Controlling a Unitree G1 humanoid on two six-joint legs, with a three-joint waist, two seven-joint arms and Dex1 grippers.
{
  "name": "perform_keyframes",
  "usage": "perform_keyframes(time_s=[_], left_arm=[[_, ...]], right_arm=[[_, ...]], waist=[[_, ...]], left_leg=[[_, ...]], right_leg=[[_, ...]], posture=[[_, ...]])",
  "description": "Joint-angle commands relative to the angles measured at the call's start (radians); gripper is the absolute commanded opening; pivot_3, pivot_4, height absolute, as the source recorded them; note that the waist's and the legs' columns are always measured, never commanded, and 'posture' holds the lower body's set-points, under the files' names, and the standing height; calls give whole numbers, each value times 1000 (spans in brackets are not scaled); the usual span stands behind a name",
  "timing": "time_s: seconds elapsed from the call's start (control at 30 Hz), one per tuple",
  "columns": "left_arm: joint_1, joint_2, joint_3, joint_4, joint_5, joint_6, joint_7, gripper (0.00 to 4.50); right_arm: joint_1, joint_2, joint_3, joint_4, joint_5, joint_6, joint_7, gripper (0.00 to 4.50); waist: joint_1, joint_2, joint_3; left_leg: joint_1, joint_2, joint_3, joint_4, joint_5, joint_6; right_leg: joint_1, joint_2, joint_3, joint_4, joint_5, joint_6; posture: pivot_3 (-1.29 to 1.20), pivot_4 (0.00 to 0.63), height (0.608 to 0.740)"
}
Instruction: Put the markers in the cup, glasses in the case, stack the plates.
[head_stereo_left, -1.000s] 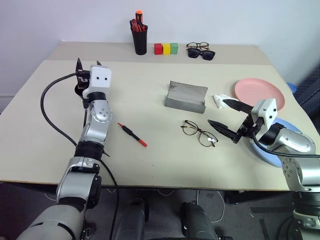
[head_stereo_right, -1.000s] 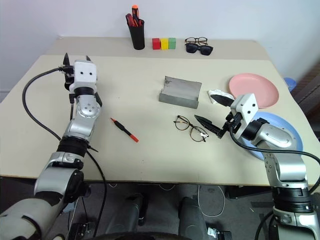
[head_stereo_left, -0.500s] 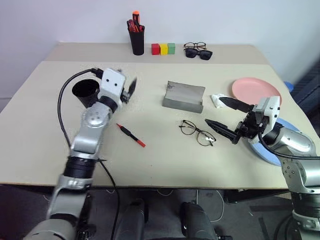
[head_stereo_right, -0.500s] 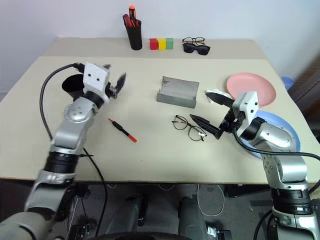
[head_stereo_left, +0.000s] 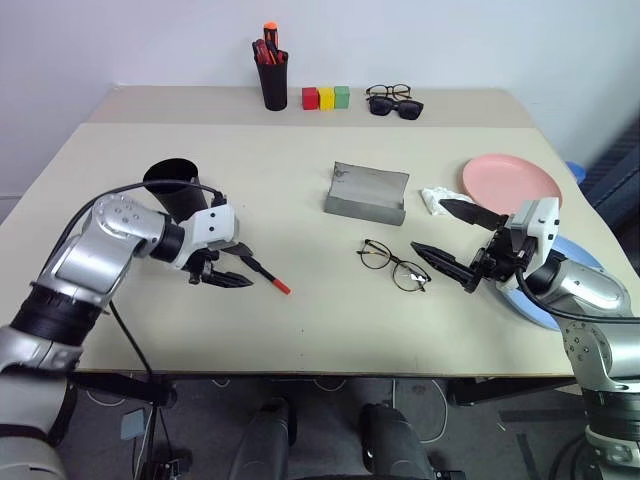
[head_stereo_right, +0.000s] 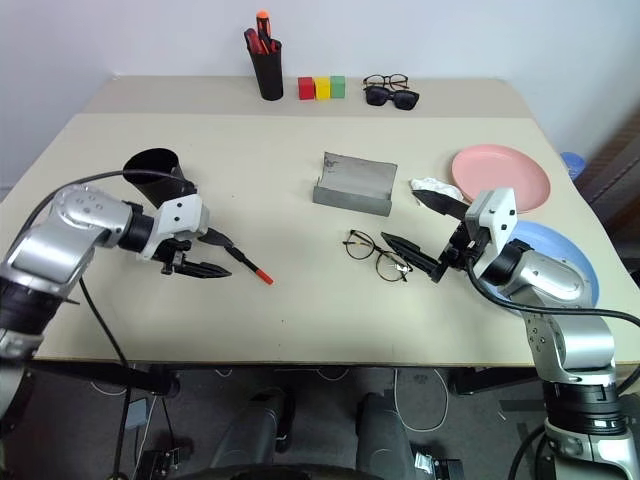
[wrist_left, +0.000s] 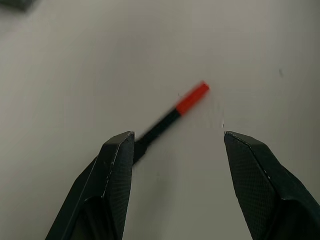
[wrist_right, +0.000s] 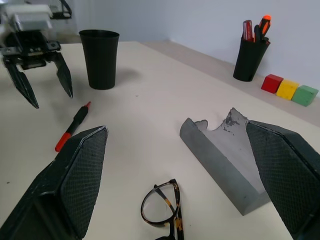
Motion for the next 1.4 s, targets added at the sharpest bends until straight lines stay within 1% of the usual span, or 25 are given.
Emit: perform_keyframes(time_s=[0.03, 0.23, 0.37, 0.5, 0.6, 0.8, 0.9, 0.93, 0.97, 1.03, 1.13, 1.23, 1.4], left_arm=[[-109, -54, -70, 158, 122, -162, -60, 2865], [-291, -189, -162, 415, 264, -376, -130, 2865], [-362, -240, -193, 520, 313, -478, -182, 2865], [-400, -268, -241, 590, 356, -570, -184, 2865], [-417, -292, -265, 626, 377, -604, -184, 2865], [-411, -347, -265, 658, 430, -671, -162, 2865], [-397, -356, -266, 647, 443, -685, -168, 2032], [-392, -356, -264, 641, 442, -686, -176, 1593], [-387, -357, -264, 633, 438, -683, -181, 1034], [-380, -359, -264, 621, 438, -680, -183, 53], [-363, -354, -260, 600, 448, -692, -170, 20], [-324, -328, -259, 551, 434, -703, -183, 20], [-268, -300, -197, 448, 403, -640, -170, 20]], right_arm=[[-2, 3, -23, -29, 2, -20, -7, 4500], [26, 5, -34, -69, 4, -8, -32, 4500], [47, 0, -47, -93, 7, 0, -51, 4500], [59, 1, -51, -112, 10, 6, -68, 4500], [62, 3, -52, -117, 9, 8, -75, 4500], [70, 8, -55, -108, 5, 0, -78, 4500], [75, 9, -59, -105, 3, -6, -77, 4500], [76, 9, -59, -104, 3, -7, -77, 4500], [76, 9, -60, -102, 2, -9, -76, 4500], [75, 8, -61, -97, 0, -12, -76, 4500], [74, 8, -62, -88, -3, -19, -73, 4500], [69, 8, -62, -72, -6, -28, -67, 4500], [51, 8, -54, -53, -10, -37, -63, 4500]], waist=[[0, 0, 0], [0, -1, 1], [-4, -1, 1], [-5, -1, 1], [-3, -1, 1], [1, -2, 1], [3, -2, 1], [4, -2, 1], [4, -2, 1], [3, -2, 1], [2, -2, 1], [-1, -1, 1], [-4, 0, 0]], left_leg=[[0, 0, 0, 0, 0, 0], [-1, 0, 0, 0, 0, 1], [-1, 0, 0, 1, 0, 1], [-1, 0, 0, 0, 0, 1], [-1, 0, 0, 1, 0, 1], [-1, 0, 0, 3, 0, 1], [-1, -1, 0, 3, 0, 1], [-1, -1, 0, 3, 0, 1], [-1, -1, 0, 3, 0, 1], [0, -1, 0, 3, 0, 1], [0, -1, 0, 3, 0, 1], [0, -1, 0, 3, 0, 1], [1, -1, 0, 3, 0, 1]], right_leg=[[0, 0, 0, 0, 0, 0], [-1, 0, 0, 0, 0, 1], [-1, 0, 0, 1, 0, 1], [-1, 0, 0, 2, 0, 1], [-2, 0, 0, 4, 0, 1], [-2, 0, 0, 6, -1, 2], [-1, -1, 0, 7, -1, 3], [-1, -1, 0, 7, -1, 3], [-1, -1, 0, 7, -1, 3], [-1, -1, 0, 8, -1, 3], [-1, -1, 0, 8, -1, 3], [-1, -1, 0, 8, -1, 3], [-1, -1, 0, 9, -1, 3]], posture=[[0, 150, 740], [0, 150, 740], [0, 150, 740], [0, 150, 740], [0, 150, 740], [0, 150, 740], [0, 150, 740], [0, 150, 740], [0, 150, 740], [0, 150, 740], [0, 150, 740], [0, 150, 740], [0, 150, 740]])
